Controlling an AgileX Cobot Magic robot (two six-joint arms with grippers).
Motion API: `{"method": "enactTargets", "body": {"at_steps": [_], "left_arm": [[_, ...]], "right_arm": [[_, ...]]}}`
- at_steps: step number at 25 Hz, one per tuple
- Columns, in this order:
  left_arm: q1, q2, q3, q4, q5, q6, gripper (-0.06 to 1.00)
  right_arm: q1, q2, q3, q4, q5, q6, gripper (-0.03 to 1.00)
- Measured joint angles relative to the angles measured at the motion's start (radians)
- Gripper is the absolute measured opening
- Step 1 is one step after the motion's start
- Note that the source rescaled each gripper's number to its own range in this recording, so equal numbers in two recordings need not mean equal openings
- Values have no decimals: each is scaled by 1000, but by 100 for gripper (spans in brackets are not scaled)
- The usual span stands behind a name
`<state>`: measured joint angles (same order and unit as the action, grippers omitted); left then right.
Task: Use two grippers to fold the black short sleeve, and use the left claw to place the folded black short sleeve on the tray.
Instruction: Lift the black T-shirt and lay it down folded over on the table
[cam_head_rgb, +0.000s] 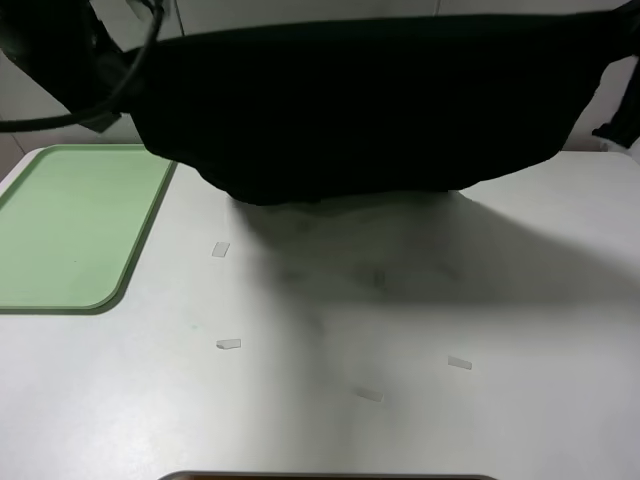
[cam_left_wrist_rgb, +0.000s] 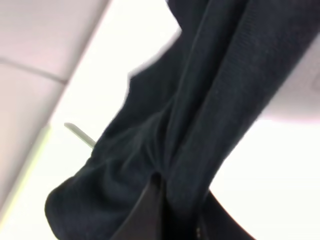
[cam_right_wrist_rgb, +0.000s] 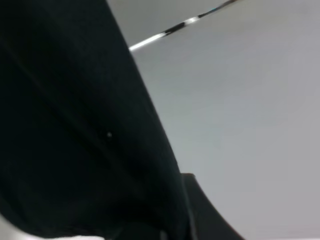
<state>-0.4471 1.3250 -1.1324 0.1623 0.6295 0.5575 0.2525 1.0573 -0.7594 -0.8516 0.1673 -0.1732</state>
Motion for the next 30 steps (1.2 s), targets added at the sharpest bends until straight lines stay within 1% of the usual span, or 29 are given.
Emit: {"method": "enactTargets", "body": {"at_steps": [2,4,5,7,8,9,12,13,14,15,16,18,19,21,23,25,27,28,30], "left_arm": [[-44,-72,0,7,0,0,1],[-118,-189,0,14,2,0,1],[-136,-227,0,14,-4,0,1],[-148,-281,0,16,-28,0,1],[-148,-281,0,16,-28,0,1],[-151,-311,0,47,-51,0,1],[-145,-297,0,139,-54,-32,1],[-145,-297,0,139,-54,-32,1],[-137,-282,0,165,-54,-52,1],[-113,-229,0,215,-55,-105,1],[-113,-229,0,215,-55,-105,1],[-79,-155,1,247,-55,-147,1],[-49,-80,1,255,-56,-167,1],[-20,-3,2,257,-60,-174,1],[-9,37,2,257,-68,-174,1],[13,108,2,258,-84,-176,1],[46,202,2,259,-126,-177,1],[46,202,2,259,-126,-177,1],[69,251,2,259,-158,-177,1]], "right_arm": [[-1,-74,0,-1,7,-27,0],[-1,-198,0,-1,10,-92,0],[-1,-240,0,-1,1,-114,0],[-1,-278,0,-1,-12,-131,0],[-1,-308,0,-1,-39,-143,0],[-1,-332,0,0,-66,-149,0],[-1,-330,0,0,-131,-154,0],[-1,-307,0,0,-138,-155,0],[-1,-279,0,0,-139,-155,0],[-1,-244,0,-1,-139,-155,0],[-1,-195,0,-3,-138,-155,0],[-1,-93,-2,-6,-138,-155,0],[-1,-41,-9,-8,-136,-155,0],[-1,104,-42,-9,-128,-155,0],[-1,206,-83,-11,-108,-155,0],[-1,339,-149,-11,-84,-155,0],[-1,383,-167,-11,-80,-155,0],[-1,417,-183,-11,-79,-155,0],[-1,488,-218,-11,-78,-155,0]]}}
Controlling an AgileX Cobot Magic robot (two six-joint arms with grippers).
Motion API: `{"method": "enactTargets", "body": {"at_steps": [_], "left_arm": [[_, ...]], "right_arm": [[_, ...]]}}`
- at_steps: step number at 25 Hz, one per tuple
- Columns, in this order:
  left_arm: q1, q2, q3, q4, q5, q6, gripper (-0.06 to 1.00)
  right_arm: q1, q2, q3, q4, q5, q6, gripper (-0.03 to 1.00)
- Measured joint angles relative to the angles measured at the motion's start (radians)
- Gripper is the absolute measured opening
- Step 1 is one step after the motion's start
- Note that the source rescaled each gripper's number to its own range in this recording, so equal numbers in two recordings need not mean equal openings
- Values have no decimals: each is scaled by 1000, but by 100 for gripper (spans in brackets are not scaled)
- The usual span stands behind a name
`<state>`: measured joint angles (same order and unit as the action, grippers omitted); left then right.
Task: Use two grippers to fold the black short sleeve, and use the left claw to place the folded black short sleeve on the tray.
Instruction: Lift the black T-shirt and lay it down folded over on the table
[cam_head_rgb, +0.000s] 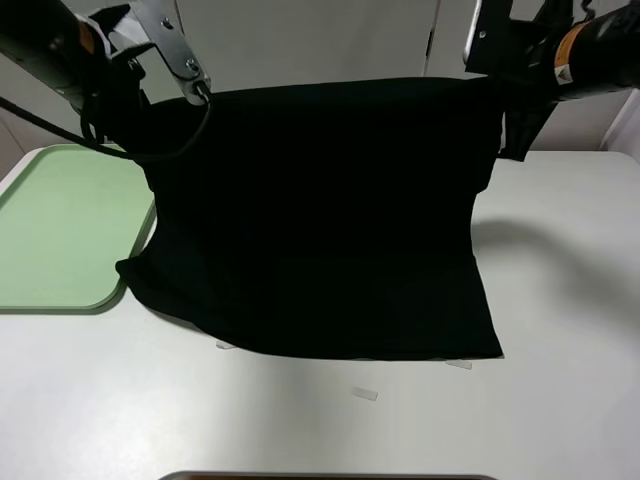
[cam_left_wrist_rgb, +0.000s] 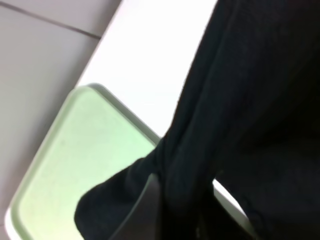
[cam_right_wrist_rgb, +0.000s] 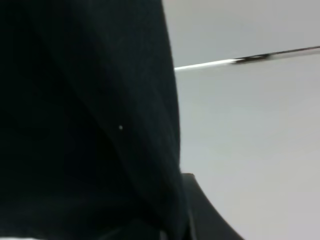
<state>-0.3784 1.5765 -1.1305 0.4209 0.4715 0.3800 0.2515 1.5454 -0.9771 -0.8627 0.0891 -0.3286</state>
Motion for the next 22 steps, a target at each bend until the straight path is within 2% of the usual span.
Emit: {"method": "enactTargets", "body": {"at_steps": [5,12,17,22], "left_arm": [[37,79,0,9,-78,9,1],[41,96,0,39,-164,37,1],[41,96,0,34,-118,74,1],[39,96,0,-44,14,234,1]], "right_arm": [[0,107,-39,-1,-1,0,0],[-11,152,-41,2,20,0,0],[-11,152,-25,93,61,-1,0],[-9,152,40,128,72,-53,0]]}}
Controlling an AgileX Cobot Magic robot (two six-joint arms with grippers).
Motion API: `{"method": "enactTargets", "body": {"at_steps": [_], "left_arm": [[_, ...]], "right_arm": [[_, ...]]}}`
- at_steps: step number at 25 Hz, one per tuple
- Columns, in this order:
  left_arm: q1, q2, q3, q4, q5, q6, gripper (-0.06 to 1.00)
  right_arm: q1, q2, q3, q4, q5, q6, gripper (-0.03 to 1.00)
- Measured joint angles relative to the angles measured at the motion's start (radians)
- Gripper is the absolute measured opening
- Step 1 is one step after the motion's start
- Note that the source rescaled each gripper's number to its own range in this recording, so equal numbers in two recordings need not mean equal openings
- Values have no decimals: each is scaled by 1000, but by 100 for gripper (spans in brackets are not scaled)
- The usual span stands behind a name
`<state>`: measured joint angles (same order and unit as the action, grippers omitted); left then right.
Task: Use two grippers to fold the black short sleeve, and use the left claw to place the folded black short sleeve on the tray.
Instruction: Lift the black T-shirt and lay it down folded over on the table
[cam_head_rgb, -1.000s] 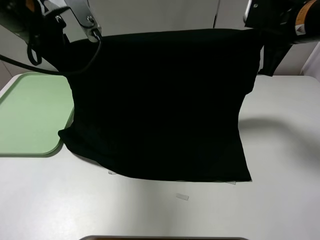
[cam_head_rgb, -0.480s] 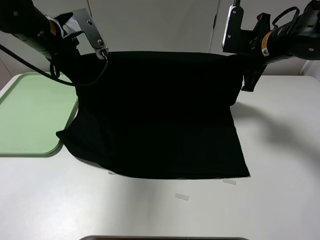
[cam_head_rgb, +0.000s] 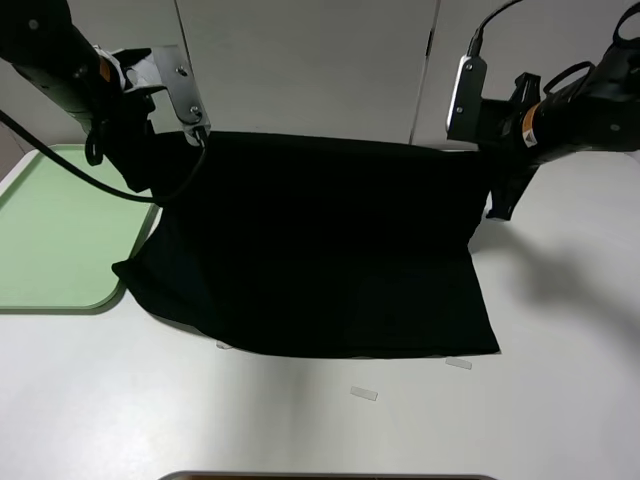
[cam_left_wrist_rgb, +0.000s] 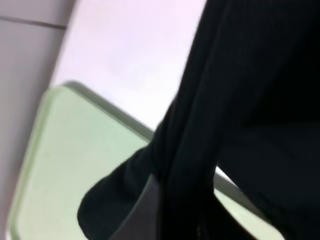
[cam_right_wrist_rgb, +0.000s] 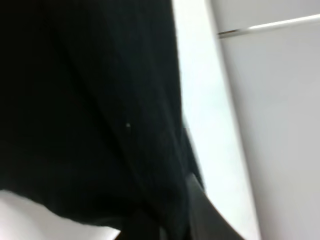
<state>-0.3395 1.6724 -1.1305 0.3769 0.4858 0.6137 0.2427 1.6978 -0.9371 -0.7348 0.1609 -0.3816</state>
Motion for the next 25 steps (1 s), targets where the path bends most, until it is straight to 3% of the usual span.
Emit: {"method": "enactTargets", "body": {"at_steps": [4,9,11,14,19,20,25], "left_arm": [[0,0,-1,-77,64,106,1],[-1,0,-1,-228,195,347,1],[-1,0,-1,-271,253,446,1],[-1,2,-1,-285,305,500,1],[-1,7,12,-281,308,487,5],[-1,7,17,-273,312,482,10],[11,7,40,-189,377,468,47]], "right_arm": [[0,0,92,30,21,-81,0],[0,0,117,86,50,-98,0],[0,0,117,160,64,-100,0],[0,0,121,209,71,-104,0],[0,0,124,286,104,-143,1],[0,0,124,303,121,-154,3],[-6,0,127,468,285,-279,48]]}}
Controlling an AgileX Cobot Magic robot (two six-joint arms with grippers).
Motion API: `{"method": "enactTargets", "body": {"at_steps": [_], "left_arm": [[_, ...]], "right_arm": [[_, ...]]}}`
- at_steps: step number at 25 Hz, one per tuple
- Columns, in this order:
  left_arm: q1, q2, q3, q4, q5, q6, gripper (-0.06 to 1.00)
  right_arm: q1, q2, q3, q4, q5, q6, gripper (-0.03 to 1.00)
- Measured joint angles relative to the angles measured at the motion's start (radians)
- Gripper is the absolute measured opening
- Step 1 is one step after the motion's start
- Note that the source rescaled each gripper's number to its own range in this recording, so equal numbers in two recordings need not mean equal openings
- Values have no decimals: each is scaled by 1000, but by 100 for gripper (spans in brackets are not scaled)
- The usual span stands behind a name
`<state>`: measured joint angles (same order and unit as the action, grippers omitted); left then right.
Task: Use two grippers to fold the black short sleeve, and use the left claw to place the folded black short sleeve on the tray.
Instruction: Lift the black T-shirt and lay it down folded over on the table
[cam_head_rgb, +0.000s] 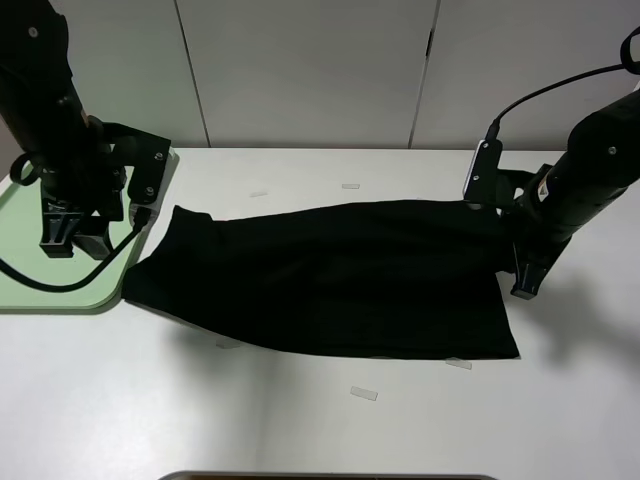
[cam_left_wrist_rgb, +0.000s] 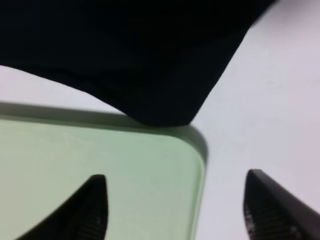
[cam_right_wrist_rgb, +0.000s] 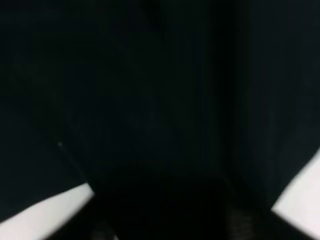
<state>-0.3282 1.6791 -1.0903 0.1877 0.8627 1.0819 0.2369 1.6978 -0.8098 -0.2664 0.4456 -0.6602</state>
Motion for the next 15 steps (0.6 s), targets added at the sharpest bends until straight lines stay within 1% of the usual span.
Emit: {"method": "enactTargets", "body": {"at_steps": [1,2,4,5,6,7,8,9,12,15], "left_arm": [[0,0,1,1,9,-6,53],[0,0,1,1,16,-9,57],[0,0,2,1,24,-14,61],[0,0,3,1,25,-14,62],[0,0,5,1,25,-19,62],[0,0,5,4,27,-24,63],[0,0,5,11,27,-30,63],[0,0,5,18,27,-38,63],[0,0,5,51,24,-85,63],[0,-9,5,58,-5,-157,63]], "right_arm": [[0,0,0,0,0,0,48],[7,0,0,22,31,-34,58],[30,0,0,43,77,-85,74],[45,0,0,48,94,-107,81],[58,0,0,50,106,-115,85],[73,0,0,51,119,-121,87],[99,0,0,52,154,-127,90],[112,0,0,52,175,-128,91],[129,0,0,52,233,-129,91],[131,0,0,41,260,-129,91]]}}
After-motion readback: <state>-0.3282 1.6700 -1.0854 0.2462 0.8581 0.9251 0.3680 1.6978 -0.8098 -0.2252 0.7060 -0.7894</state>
